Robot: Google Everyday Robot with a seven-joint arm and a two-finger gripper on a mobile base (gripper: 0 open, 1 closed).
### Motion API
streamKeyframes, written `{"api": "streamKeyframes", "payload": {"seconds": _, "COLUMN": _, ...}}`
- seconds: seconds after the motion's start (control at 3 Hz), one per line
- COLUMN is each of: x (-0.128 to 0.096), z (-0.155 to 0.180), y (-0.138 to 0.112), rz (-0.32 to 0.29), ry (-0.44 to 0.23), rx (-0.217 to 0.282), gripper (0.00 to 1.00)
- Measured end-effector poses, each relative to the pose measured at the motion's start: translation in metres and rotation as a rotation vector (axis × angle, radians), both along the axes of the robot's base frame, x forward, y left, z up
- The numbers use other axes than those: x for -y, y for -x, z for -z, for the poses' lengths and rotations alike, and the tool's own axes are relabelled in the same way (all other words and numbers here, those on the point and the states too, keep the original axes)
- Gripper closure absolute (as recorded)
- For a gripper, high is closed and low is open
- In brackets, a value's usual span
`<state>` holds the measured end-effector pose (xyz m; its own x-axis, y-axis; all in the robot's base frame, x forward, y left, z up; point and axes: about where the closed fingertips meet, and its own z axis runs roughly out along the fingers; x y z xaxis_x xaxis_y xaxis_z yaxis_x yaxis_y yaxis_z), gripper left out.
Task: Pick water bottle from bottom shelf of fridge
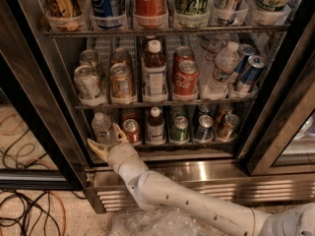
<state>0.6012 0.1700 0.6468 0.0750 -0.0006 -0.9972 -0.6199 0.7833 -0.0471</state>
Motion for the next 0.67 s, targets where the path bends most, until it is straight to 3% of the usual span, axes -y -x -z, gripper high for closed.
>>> {"api": "streamKeyframes", "payload": {"seconds": 0.33, "x": -0.0122, "z": -0.0027, "y": -0.0265, "rz": -0.010, "ry": -0.019, "rx": 0.006, "gripper": 0.33}}
{"api": "streamKeyframes", "payload": {"seconds": 0.67, "x": -0.0208, "z": -0.0022, "y": -0.0346, "rz": -0.016, "ry": -0.028, "rx": 0.003, "gripper": 0.33}}
